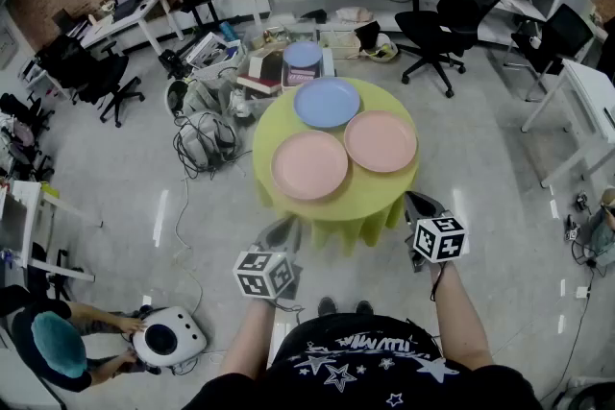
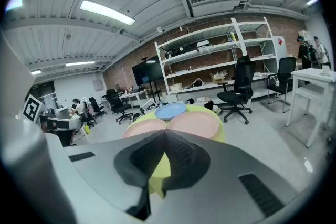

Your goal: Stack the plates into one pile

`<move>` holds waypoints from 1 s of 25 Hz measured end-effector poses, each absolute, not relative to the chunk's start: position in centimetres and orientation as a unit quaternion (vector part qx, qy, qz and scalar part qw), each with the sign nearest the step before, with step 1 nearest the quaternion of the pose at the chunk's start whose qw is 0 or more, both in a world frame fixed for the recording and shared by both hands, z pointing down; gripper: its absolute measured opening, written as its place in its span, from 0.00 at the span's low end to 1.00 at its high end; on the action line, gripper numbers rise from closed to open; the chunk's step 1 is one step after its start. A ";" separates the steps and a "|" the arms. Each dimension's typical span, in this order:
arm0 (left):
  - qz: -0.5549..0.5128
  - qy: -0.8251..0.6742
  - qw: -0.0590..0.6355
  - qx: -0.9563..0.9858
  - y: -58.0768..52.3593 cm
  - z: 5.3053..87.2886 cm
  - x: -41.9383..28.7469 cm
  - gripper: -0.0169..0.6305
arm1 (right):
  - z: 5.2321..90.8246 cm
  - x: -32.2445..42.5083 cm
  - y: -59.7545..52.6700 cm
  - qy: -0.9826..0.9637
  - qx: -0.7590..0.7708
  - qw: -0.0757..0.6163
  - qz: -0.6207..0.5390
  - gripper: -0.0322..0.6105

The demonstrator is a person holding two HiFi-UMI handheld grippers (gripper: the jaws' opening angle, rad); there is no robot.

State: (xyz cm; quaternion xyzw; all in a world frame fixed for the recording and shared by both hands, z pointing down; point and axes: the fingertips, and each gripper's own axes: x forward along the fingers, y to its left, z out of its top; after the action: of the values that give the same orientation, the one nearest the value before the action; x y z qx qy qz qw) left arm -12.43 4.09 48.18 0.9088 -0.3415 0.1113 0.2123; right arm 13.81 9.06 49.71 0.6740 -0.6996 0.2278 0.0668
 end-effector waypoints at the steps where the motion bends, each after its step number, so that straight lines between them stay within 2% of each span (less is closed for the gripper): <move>1: 0.114 -0.339 0.210 0.910 4.1 48.3 -12.3 0.05 | 49.7 13.6 9.1 -0.701 0.673 0.070 0.226 0.07; 11: 0.128 -0.329 0.203 0.913 3.2 49.0 -12.4 0.05 | 50.0 12.2 9.0 -0.701 0.674 0.072 0.222 0.07; 16: 0.141 -0.323 0.225 0.908 4.2 50.4 -13.5 0.05 | 50.4 11.2 9.4 -0.698 0.674 0.082 0.226 0.07; 25: 0.151 -0.301 0.220 0.915 2.7 51.9 -15.6 0.05 | 51.4 10.0 8.9 -0.672 0.699 0.057 0.238 0.07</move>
State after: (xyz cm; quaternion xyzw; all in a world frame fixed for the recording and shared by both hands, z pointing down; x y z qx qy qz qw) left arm -15.65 2.74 51.85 0.9154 -0.3013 0.1507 0.2204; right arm 10.00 8.94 51.38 0.6989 -0.6718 0.2385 0.0571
